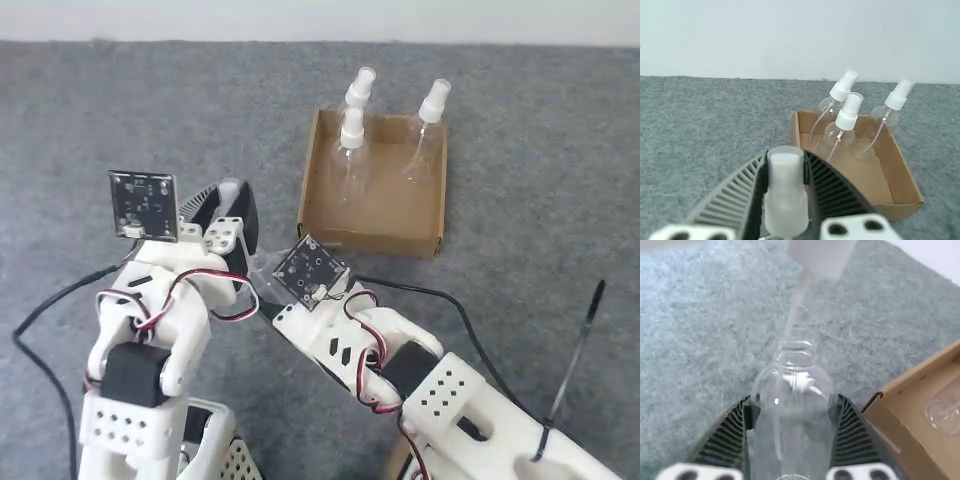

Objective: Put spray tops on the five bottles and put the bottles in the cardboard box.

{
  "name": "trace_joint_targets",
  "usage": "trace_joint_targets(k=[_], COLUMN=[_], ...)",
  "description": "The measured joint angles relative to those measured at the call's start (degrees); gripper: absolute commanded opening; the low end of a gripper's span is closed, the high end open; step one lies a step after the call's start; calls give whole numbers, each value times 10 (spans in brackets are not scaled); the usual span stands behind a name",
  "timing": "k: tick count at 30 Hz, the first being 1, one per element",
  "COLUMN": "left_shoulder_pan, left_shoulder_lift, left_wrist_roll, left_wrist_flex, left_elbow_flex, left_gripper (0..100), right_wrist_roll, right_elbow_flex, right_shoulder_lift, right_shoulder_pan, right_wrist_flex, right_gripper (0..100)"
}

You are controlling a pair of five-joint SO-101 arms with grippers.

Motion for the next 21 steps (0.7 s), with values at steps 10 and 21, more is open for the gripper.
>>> trace_joint_targets(k=[10, 21], left_shoulder_pan=[35, 56], left_shoulder_lift=[0, 1], left_wrist_roll=[-4, -4], left_wrist_flex=[-12, -12], left_elbow_flex=[0, 5], left_gripper=[12, 28], right_wrist_roll=[-53, -99], right_elbow_flex=[0, 0], right_shoulder_lift=[0, 0], right_shoulder_pan=[3, 21], right_wrist_flex=[-39, -59], right_gripper=[6, 6])
